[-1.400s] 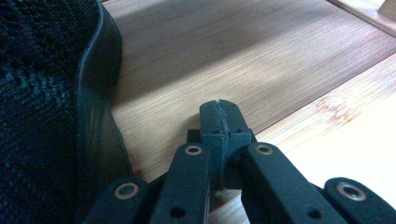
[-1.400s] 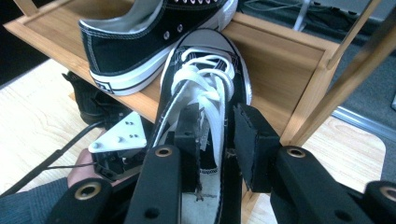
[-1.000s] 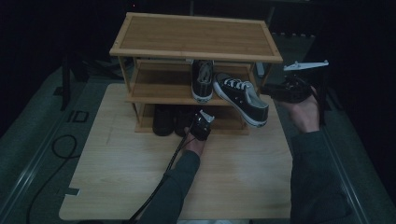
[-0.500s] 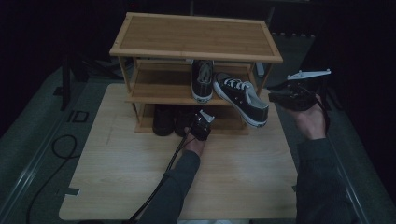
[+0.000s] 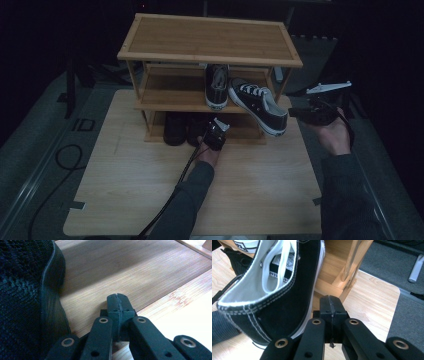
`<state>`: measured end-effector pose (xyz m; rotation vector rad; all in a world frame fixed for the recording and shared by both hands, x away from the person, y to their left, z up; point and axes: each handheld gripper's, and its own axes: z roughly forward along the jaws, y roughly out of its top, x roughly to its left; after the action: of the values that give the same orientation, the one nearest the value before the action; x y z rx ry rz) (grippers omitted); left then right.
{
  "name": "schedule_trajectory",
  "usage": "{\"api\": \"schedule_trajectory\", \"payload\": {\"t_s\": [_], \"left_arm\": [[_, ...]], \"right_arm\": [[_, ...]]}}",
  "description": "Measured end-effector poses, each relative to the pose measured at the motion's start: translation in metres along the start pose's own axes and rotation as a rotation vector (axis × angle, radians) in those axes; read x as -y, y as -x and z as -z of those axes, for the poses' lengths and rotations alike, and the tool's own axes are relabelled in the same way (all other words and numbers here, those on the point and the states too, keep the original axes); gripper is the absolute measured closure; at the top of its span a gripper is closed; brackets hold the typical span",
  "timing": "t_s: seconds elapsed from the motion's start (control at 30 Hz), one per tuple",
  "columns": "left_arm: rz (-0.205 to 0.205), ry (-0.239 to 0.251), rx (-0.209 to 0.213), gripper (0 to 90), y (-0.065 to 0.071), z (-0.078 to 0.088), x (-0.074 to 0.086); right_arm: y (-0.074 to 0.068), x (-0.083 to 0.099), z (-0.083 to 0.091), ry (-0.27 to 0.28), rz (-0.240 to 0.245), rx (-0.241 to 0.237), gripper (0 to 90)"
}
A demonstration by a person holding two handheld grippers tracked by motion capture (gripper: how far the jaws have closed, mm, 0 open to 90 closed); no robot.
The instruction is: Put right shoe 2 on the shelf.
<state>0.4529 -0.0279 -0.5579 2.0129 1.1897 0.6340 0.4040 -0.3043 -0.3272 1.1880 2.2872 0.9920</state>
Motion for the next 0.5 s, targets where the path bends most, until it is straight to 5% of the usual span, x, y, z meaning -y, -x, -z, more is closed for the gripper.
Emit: {"api": "schedule_trajectory", "payload": {"t_s": [0.5], "left_arm": [[-0.001, 0.001, -0.002, 90.0, 0.000, 0.000, 0.000]], "right_arm": [[-0.003, 0.020, 0.004, -0.029, 0.017, -0.015, 90.0]]}}
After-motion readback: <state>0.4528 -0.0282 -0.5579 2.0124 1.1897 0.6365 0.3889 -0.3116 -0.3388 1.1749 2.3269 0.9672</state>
